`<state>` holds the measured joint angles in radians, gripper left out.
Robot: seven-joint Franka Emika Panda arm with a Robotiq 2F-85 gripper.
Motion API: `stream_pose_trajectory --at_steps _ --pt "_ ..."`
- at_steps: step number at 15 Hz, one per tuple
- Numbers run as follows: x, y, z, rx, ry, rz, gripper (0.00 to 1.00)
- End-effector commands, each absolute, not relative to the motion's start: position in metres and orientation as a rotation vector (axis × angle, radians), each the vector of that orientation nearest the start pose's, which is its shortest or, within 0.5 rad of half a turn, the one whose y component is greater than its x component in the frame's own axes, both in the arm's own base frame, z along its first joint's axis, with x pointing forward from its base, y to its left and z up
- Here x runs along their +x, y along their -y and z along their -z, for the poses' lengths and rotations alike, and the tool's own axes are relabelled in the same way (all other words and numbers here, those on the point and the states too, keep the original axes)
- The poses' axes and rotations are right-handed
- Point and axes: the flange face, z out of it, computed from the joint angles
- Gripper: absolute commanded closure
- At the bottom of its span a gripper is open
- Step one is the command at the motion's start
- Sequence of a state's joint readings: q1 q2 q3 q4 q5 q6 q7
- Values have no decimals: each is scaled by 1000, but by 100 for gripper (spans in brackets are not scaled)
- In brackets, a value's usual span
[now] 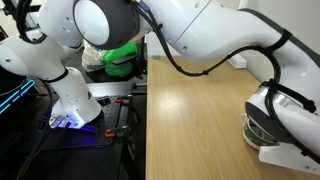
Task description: Remove the marker from the mug.
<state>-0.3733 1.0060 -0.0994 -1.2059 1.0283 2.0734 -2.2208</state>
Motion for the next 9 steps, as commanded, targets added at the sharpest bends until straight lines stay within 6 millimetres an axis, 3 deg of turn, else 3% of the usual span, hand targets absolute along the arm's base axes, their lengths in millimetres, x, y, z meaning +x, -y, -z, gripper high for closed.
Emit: stream_pose_trajectory --at_steps 1,3,5,9 --pt "709 287 -170 -2233 1494 1007 65" --pt "710 286 -169 -2236 1489 999 90" --pt "710 286 -169 -2238 1493 997 99" --pt "709 290 -175 -2240 1490 1009 95"
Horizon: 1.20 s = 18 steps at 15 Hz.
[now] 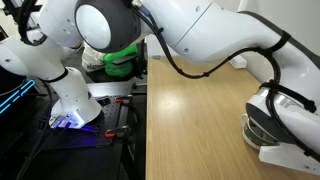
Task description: Remove the marker from the mug.
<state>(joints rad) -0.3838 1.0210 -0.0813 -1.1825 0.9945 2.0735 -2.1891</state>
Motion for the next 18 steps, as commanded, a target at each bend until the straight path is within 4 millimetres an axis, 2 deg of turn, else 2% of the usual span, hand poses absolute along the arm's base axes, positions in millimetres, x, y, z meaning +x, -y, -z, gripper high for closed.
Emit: stream_pose_trajectory --at_steps 1,8,18 --pt "708 289 -178 -2240 1479 1008 95" --pt "700 300 -207 -2259 1414 1056 95" --pt "682 305 -270 -2246 1399 1155 95"
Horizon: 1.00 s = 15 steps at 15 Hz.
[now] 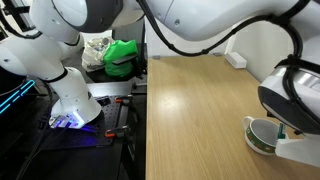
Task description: Remove the marker from the mug.
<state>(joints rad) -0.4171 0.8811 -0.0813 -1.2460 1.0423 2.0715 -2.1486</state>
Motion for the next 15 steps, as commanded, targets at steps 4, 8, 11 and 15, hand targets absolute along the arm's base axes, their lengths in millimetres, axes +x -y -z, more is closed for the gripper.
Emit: stream_pose_trajectory --at_steps 4,8,11,15 --pt "673 293 -288 -2188 1418 1194 95" --pt "663 274 -306 -2136 1475 1216 95" --pt "653 254 -319 -2058 1532 1242 95" --pt "639 225 -327 -1946 1579 1267 95"
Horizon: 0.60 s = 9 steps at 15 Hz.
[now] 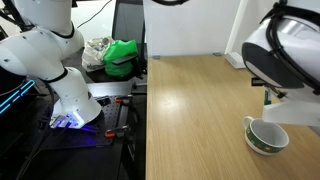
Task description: Remove the marker from the mug.
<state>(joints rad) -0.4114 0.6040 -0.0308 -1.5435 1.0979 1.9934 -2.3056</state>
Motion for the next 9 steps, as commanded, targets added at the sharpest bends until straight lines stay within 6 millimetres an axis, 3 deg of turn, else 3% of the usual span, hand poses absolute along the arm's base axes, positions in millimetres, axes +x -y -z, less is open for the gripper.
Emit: stream_pose_trajectory --at_steps 1,9 --pt "637 217 -328 -1917 1588 1271 95" --pt "619 143 -310 -1677 1636 1190 95"
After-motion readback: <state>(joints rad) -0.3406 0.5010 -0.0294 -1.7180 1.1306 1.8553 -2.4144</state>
